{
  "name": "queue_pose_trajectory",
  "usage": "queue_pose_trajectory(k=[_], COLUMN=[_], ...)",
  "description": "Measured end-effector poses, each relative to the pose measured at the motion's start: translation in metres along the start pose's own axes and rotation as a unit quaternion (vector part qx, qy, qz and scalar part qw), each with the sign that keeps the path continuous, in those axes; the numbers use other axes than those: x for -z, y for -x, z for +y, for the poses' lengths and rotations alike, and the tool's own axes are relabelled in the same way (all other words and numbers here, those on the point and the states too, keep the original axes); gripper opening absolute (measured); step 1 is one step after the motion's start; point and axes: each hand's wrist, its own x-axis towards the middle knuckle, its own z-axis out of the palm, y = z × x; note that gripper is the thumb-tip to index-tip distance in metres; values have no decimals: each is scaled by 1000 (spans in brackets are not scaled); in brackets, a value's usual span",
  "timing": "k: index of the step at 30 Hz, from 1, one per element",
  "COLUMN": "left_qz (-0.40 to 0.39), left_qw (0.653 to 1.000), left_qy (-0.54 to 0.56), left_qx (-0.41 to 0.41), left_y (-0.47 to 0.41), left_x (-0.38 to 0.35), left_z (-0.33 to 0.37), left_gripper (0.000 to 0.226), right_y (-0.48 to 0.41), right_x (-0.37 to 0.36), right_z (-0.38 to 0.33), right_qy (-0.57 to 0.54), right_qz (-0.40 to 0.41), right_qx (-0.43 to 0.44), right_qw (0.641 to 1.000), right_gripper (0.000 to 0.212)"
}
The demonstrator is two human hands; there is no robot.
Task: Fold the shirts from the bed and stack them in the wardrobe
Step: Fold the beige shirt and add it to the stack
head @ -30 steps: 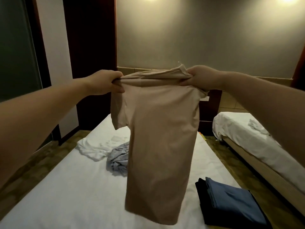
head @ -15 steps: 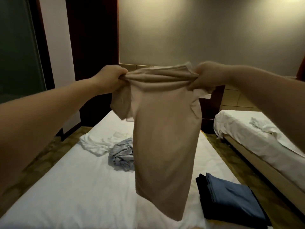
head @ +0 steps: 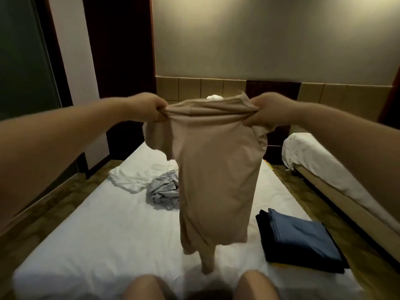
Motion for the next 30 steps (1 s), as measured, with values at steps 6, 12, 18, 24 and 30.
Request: queue_pose_trajectory(k=[6, 12, 18, 24, 30], left_qz=[-120, -77, -56, 60, 178], left_qw=[981, 984, 992, 998, 983], left_qy=[152, 155, 101, 21, -24], left_qx=[27, 40, 42, 21, -28], left_y=[12, -8, -48, -112, -169], left_x=[46, 55, -5, -78, -65], left_z=[0, -4, -29, -57, -66], left_gripper=[13, 12, 14, 12, 17], right_y=[-2, -18, -57, -114, -164], right_x=[38, 51, 6, -59, -42], right_z=[-5, -9, 10, 42, 54], right_qy=[4, -10, -24, -9, -25], right_qz=[10, 17, -36, -25, 65], right_qx=[5, 6, -21, -44, -30], right_qw=[1000, 1000, 999, 999, 997], right_gripper=[31, 32, 35, 44, 31])
